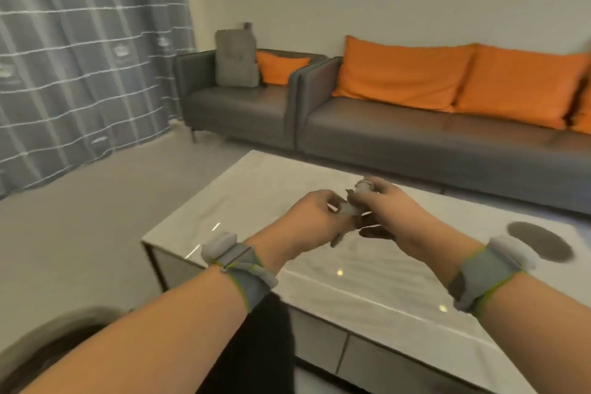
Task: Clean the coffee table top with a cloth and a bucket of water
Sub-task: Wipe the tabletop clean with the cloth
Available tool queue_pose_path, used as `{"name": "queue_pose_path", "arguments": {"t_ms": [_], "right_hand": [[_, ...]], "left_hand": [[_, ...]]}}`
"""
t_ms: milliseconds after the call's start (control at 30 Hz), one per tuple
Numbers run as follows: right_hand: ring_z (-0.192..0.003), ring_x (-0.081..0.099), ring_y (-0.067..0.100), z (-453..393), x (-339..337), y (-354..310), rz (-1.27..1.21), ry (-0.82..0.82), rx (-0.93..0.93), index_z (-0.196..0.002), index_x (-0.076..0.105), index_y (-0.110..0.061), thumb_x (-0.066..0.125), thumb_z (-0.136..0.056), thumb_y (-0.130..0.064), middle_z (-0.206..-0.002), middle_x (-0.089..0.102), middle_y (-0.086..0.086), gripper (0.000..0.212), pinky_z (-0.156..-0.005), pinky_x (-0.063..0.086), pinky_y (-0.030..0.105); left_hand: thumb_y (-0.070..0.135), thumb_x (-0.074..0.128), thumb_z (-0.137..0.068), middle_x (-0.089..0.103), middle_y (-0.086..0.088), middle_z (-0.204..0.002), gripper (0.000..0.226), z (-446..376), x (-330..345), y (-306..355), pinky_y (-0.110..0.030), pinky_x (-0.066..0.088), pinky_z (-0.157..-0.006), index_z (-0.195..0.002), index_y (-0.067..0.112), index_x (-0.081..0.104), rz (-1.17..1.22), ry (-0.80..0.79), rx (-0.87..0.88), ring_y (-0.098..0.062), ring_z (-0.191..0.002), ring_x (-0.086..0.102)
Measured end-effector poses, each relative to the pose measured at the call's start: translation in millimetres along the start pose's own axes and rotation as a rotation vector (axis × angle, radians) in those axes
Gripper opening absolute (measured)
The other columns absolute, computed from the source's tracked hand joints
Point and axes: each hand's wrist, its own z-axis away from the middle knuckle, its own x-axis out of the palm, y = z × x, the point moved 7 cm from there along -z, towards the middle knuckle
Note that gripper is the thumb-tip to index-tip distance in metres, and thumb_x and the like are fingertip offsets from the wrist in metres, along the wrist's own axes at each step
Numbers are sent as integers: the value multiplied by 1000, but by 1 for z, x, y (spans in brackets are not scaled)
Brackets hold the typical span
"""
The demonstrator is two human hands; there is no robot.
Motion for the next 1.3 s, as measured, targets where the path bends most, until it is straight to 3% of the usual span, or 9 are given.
{"name": "queue_pose_path", "arguments": {"t_ms": [133, 267, 367, 467, 567, 700, 867, 1067, 1300], "right_hand": [[-86, 73, 24, 25, -90, 33, -87, 80, 63, -145, 41, -32, 64, -90, -17, -106, 74, 10, 61, -71, 55, 34], [-108, 65, 32, 31, -133, 71, -251, 84, 96, -150, 36, -28, 51, -93, 1, -126, 65, 16, 66, -88, 52, 42], [-116, 63, 38, 22, -139, 93, -399, 70, 84, -147, 33, -30, 38, -90, 13, -122, 69, 17, 72, -94, 50, 47], [-95, 61, 32, 1, -145, 119, -450, 121, 109, -136, 44, -30, 34, -84, 19, -111, 65, 13, 72, -83, 53, 44], [-84, 51, 29, -26, -145, 145, -460, 91, 163, -101, 60, -16, 37, -79, 13, -92, 54, 13, 43, -85, 53, 49], [-88, 55, 32, -52, -149, 169, -685, 59, 302, -99, 58, -10, 46, -86, -4, -95, 52, 14, 19, -89, 56, 52], [-101, 70, 34, -73, -155, 202, -650, 58, 411, -117, 67, -10, 65, -92, -23, -112, 69, 16, 29, -93, 53, 48], [-66, 65, 26, -93, -179, 230, -743, 273, 477, -118, 62, -3, 49, -93, -9, -96, 65, 16, 29, -65, 54, 37], [-109, 67, 34, -94, -192, 239, -763, 282, 521, -124, 67, -9, 54, -93, -22, -121, 71, 14, 36, -80, 56, 39]], "left_hand": [[40, 73, -86, 77, -11, -86, 32, -15, 82, 34, -20, 47, -64, -106, 17, 62, 156, -200, 18, -12, -69, 65], [37, 63, -95, 77, -11, -96, 27, -40, 136, 25, -38, 48, -79, -114, 18, 59, 279, -338, -23, -28, -85, 73], [26, 59, -98, 73, -11, -88, 12, -66, 148, 8, -39, 50, -74, -104, 16, 60, 282, -288, -53, -32, -74, 64], [22, 56, -98, 65, -4, -78, 10, -101, 154, -12, -29, 48, -63, -96, 15, 62, 189, -163, -42, -18, -64, 56], [23, 57, -97, 68, 1, -82, 9, -134, 161, -25, -28, 47, -63, -93, 21, 65, 159, -78, 3, -16, -71, 62], [20, 60, -93, 72, 5, -85, 10, -163, 165, -24, -29, 53, -67, -90, 27, 66, 195, -14, 51, -13, -79, 68], [10, 63, -89, 69, -3, -90, 13, -195, 165, -19, -31, 52, -63, -95, 21, 66, 374, -34, 27, -16, -76, 64], [-4, 56, -86, 64, -5, -90, 28, -222, 187, -35, -27, 49, -51, -101, 18, 64, 402, -110, -89, -15, -66, 60], [-10, 53, -81, 63, -7, -90, 34, -229, 218, -35, -28, 45, -51, -102, 14, 64, 363, -117, -95, -18, -68, 57]]}}
